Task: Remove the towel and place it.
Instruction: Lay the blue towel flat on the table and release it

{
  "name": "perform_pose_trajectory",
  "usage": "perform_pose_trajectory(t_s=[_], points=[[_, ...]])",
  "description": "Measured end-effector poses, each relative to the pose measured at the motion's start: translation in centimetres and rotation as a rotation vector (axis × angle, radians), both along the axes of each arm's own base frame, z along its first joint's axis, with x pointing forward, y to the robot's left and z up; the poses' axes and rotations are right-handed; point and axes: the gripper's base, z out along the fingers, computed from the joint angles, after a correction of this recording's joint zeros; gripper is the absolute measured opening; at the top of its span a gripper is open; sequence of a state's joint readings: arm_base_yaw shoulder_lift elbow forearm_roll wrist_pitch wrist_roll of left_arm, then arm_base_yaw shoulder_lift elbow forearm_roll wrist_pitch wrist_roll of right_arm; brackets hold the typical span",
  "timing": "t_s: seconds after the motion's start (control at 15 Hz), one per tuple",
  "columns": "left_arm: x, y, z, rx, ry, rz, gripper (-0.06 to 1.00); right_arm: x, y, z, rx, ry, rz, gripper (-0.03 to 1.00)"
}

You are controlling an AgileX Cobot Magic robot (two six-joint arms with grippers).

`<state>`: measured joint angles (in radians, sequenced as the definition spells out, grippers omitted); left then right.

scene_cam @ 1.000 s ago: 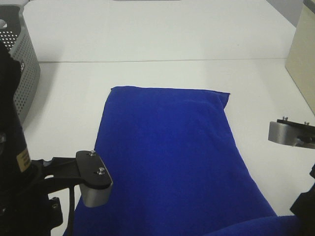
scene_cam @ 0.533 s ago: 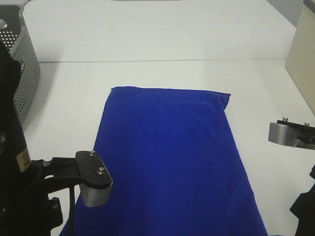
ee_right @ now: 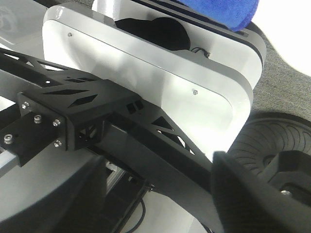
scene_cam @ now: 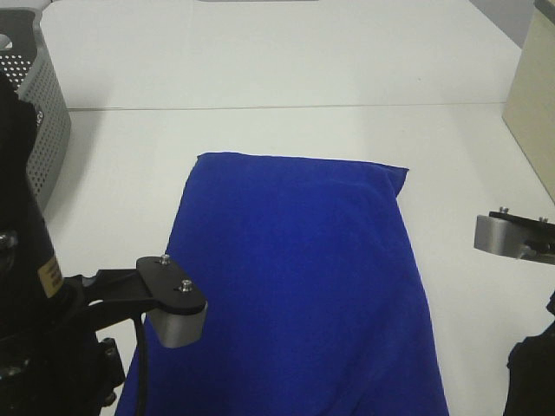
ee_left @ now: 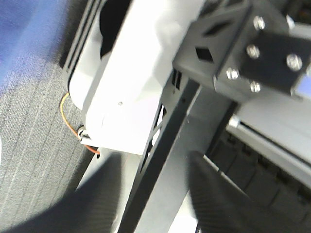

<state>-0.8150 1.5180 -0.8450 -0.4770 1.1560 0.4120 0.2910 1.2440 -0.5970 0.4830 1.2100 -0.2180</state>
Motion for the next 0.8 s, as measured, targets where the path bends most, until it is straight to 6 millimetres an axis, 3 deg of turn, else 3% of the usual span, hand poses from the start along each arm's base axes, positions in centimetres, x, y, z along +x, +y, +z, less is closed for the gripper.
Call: perform_pose_trajectory(t_s=[0.07, 0.13, 0.27, 0.53, 0.8], points=[[0.1, 0.0, 0.0, 0.002, -0.003, 0.017, 0.60, 0.0, 0.0, 0.0, -0.003, 0.000, 0.001, 0.66], [0.1, 0.0, 0.0, 0.004, -0.005, 0.019, 0.64, 0.0, -0.1, 0.0, -0.008, -0.003, 0.004, 0.67], [0.8, -0.3, 0.8, 0.014, -0.047, 0.009, 0.67, 0.7, -0.1, 0.7, -0.025, -0.037, 0.000, 0.67], [4.2, -0.8, 4.4, 0.050, -0.245, 0.084, 0.67, 3.7, -0.4, 4.1, -0.116, -0.222, 0.001, 0.67], [9.2, 2.0, 6.9, 0.034, -0.364, 0.305, 0.67, 6.4, -1.7, 7.0, -0.238, -0.361, -0.063, 0.67]])
